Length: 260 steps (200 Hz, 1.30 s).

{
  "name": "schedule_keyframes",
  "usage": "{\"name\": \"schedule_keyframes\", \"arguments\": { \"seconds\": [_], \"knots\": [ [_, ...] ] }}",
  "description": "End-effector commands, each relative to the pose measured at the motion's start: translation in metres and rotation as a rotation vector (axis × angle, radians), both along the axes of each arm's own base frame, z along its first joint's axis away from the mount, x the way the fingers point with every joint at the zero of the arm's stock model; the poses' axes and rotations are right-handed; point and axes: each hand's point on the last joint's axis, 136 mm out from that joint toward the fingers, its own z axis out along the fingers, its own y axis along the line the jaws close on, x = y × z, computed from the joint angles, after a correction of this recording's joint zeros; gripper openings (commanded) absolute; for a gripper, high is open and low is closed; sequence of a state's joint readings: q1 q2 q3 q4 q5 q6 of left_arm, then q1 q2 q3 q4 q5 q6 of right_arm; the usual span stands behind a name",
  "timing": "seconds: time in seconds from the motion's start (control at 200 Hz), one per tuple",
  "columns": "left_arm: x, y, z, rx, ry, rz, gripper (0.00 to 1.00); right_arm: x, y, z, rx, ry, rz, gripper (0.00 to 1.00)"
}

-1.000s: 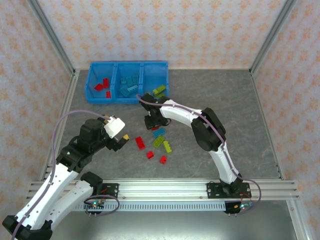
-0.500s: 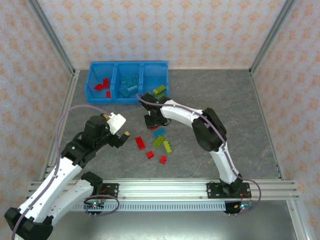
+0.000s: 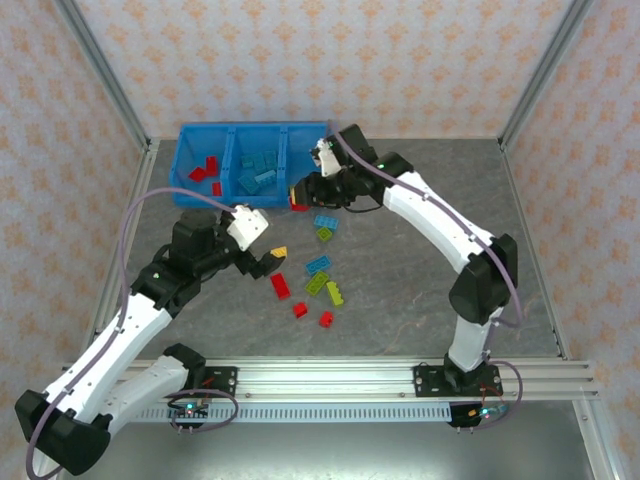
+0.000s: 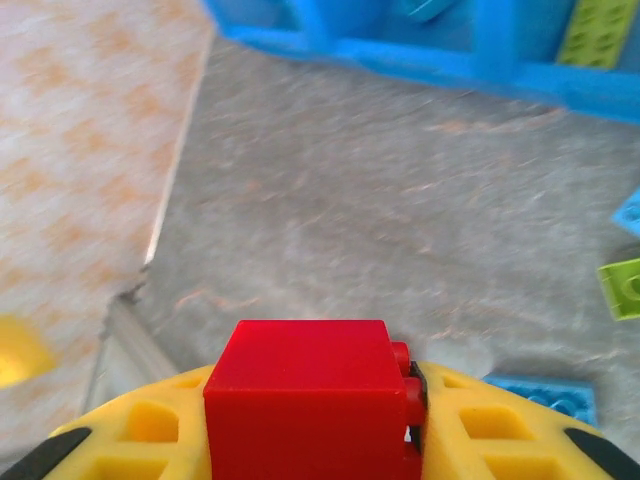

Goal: Sort the legos into containers by color

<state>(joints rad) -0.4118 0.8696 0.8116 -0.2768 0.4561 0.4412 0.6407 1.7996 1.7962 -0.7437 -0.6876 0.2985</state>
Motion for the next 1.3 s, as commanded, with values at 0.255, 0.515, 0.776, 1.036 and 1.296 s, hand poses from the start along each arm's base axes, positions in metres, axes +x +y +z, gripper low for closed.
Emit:
{"name": "schedule_keyframes", "arguments": {
  "seconds": [0.255, 0.515, 0.776, 1.036, 1.296],
  "knots": [
    [0.044, -0.058, 0.058, -0.065, -0.169, -0.246, 0.98, -0.068, -0.01, 0.053, 0.195, 0.066, 0.193, 0.32],
    [0.039, -0.06, 0.06, -0.078, -0.164, -0.263, 0.7, -0.057, -0.011, 0.056, 0.222, 0.073, 0.136, 0.31],
    [0.031, -0.058, 0.057, -0.061, -0.156, -0.281, 0.32, -0.053, -0.007, 0.05, 0.228, 0.103, 0.133, 0.35],
    [0.079, -0.017, 0.058, -0.045, -0.155, 0.057, 0.2, -0.023, -0.048, 0.054, 0.159, -0.008, -0.099, 0.84],
    [0.175, 0.152, 0.048, -0.22, 0.072, 0.88, 0.15, 0.0, -0.114, 0.046, 0.074, -0.132, -0.389, 0.91]
  ]
}}
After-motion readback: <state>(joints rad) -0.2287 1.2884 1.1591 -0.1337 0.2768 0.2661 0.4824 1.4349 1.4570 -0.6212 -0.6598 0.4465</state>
